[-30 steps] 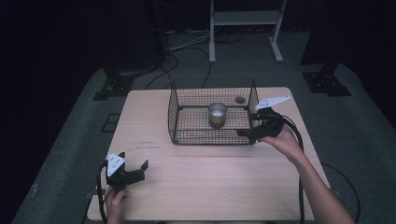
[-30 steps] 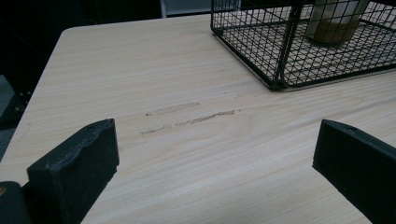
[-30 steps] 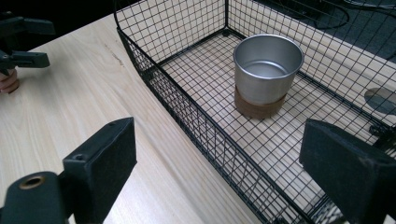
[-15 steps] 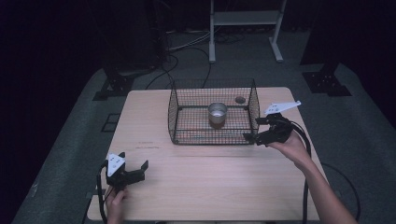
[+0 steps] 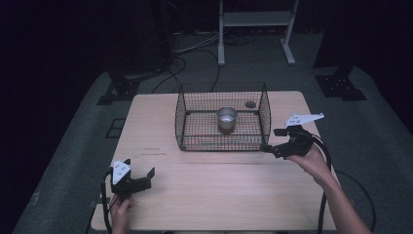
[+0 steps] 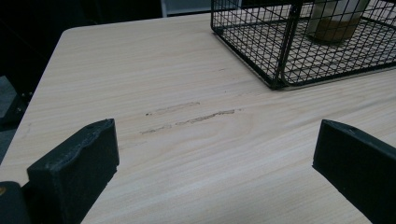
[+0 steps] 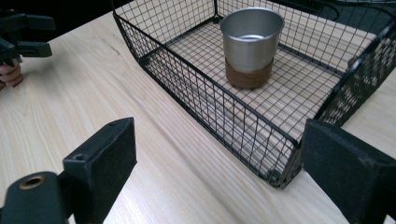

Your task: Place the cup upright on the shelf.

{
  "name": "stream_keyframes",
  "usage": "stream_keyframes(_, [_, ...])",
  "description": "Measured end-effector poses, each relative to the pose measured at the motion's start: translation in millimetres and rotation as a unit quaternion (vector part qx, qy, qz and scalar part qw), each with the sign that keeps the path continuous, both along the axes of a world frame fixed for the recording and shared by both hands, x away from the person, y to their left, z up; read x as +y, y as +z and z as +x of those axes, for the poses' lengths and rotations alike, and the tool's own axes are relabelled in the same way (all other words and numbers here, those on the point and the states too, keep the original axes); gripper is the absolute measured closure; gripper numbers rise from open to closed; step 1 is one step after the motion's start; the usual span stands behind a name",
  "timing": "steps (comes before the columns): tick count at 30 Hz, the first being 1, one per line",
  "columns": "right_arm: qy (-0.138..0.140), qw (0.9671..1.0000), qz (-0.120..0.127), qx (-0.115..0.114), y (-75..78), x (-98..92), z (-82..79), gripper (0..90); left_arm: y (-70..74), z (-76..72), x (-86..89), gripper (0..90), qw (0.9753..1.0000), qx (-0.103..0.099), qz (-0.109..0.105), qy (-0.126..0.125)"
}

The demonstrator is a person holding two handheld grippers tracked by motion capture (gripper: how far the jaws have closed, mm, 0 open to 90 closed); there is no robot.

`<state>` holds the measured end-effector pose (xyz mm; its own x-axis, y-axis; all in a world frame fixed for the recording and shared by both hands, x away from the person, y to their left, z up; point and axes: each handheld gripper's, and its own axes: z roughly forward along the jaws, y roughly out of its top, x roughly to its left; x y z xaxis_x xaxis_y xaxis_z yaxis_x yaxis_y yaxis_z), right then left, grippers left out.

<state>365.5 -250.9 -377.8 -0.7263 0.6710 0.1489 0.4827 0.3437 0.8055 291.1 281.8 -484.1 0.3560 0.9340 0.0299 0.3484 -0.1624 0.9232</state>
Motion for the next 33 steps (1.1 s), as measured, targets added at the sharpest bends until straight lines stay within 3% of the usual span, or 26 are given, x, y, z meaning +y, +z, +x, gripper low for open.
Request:
stream_keyframes(14, [-0.009,0.9999,0.009,0.007,-15.9,-17.2,-12.7,10.2,-0.2,0.1,-0.7,0.0,1.0000,-0.001,0.001,0.001])
stream_keyframes(28, [-0.005,0.9999,0.008,0.010,-29.5,-20.1,-27.7,10.2,-0.2,0.1,-1.1,0.0,1.0000,-0.002,0.002,0.001])
stream_keyframes(33, [-0.001,0.9999,0.016,0.005,-35.6,-19.0,-42.4,10.1,-0.3,0.6,-1.3,0.0,1.0000,-0.001,0.003,0.001])
